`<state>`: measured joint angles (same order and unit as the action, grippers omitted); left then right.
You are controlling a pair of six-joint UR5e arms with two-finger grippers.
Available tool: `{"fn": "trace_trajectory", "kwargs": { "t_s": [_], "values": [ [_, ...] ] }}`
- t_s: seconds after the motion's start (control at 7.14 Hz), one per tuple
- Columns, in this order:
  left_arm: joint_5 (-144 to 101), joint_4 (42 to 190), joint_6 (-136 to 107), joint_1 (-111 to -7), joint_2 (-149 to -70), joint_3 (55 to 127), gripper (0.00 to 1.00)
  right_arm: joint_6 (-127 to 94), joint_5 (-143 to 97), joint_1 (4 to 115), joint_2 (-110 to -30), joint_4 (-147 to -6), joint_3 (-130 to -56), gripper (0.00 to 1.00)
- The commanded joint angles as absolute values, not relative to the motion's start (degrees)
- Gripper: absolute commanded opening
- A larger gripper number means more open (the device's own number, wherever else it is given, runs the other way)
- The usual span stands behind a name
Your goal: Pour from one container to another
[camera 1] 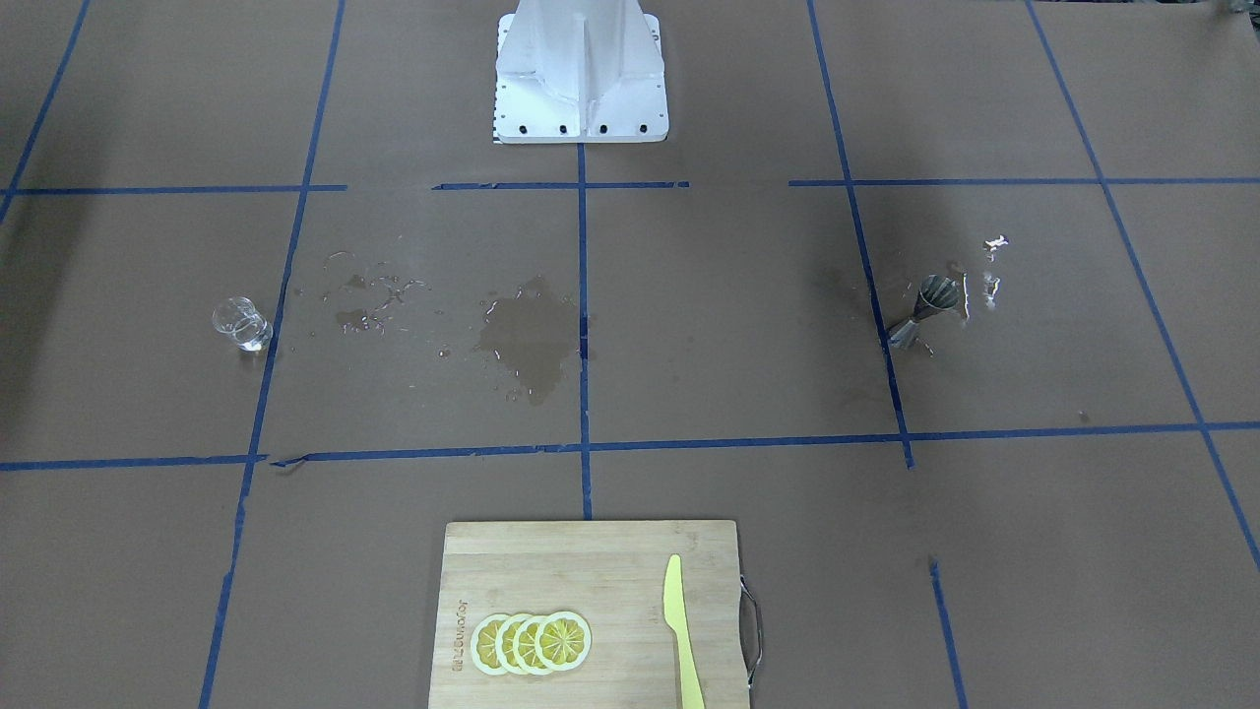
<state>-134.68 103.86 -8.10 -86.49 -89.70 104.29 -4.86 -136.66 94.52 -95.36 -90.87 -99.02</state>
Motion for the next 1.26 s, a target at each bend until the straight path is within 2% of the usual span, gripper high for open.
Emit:
{"fn": "trace_trajectory", "kwargs": {
  "t_s": [0.0,0.14,0.42,0.7,0.84,1.12],
  "values": [
    [-132.82,104.76,-27.23,-77.05,-90.44,117.27,1.00,-5.27,-137.28,94.48,-94.21,-90.36,-99.49,1.00],
    [-124.97,104.77,-38.38,-69.42,-90.00,123.16,1.00,-5.10,-137.46,94.48,-94.22,-90.53,-99.49,1.00],
    [-105.64,106.51,-55.56,-53.95,-86.77,128.30,1.00,-6.23,-137.81,94.31,-94.13,-90.44,-99.84,1.00],
    [-92.02,123.73,-67.51,-42.00,-73.64,129.72,1.00,-7.03,-138.07,94.22,-93.52,-90.44,-100.11,1.00],
    [-80.27,124.97,-75.24,-32.35,-71.39,129.55,1.00,-7.03,-138.77,94.22,-93.34,-90.44,-100.11,1.00],
    [-67.40,122.28,-86.86,-19.49,-71.19,129.11,1.00,-7.03,-140.18,94.22,-93.25,-90.44,-100.46,1.00]
  ]
}}
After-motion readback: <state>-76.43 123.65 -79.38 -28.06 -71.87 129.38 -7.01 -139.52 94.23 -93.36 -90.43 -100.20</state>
